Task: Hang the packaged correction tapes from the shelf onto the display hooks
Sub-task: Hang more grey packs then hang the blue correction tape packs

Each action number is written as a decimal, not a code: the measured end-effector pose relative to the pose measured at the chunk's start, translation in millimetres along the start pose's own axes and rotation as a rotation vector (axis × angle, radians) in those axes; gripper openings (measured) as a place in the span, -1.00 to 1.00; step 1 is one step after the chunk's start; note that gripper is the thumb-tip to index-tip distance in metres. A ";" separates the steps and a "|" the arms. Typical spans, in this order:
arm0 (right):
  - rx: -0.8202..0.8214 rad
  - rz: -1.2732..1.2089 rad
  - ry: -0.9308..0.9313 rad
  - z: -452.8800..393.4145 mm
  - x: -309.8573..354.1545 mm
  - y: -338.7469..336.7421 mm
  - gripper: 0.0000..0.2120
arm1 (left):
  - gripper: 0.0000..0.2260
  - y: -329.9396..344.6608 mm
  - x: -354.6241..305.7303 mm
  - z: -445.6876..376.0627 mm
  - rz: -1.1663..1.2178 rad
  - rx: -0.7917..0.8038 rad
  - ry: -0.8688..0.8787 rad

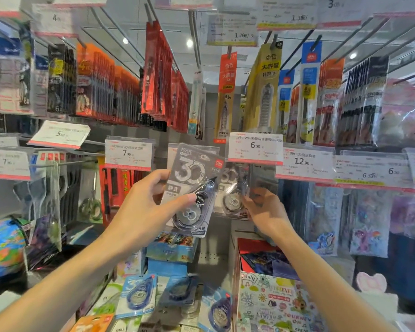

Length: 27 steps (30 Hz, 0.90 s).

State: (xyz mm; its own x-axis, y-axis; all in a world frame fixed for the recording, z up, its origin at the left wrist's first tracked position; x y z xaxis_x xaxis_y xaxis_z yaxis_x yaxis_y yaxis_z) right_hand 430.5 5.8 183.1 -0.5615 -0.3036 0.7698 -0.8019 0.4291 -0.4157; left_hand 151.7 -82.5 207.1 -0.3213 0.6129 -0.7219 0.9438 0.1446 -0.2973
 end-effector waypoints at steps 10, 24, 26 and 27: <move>0.219 -0.298 -0.148 79.1 18.5 -39.0 -0.90 | -0.70 34.8 5.7 6.1 0.096 0.062 0.037; 0.252 -0.437 -0.175 103.8 19.5 -36.4 -0.60 | -0.76 51.3 8.2 17.0 -0.083 0.033 0.124; 0.202 -0.424 -0.185 103.6 14.5 -45.2 -0.57 | -0.76 45.0 0.8 13.6 -0.083 -0.039 0.140; 0.180 -0.420 -0.196 103.5 12.9 -49.0 -0.59 | -0.76 41.7 -5.2 9.5 -0.072 -0.068 0.161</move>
State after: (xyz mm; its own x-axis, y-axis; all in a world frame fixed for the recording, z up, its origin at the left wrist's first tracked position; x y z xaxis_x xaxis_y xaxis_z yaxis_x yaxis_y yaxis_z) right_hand 441.4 -107.2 163.2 -0.1964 -0.5806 0.7901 -0.9799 0.0869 -0.1797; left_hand 191.9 -87.1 192.6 -0.3770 0.7147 -0.5891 0.9235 0.2417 -0.2978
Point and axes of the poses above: each hand's wrist, its own z-axis away from the middle knuckle, its own y-axis out of the palm, x = y × z, the point moved 1 cm from there along -z, towards the middle knuckle, and after that the axes turned 3 degrees about -y, right-handed, at the moved point
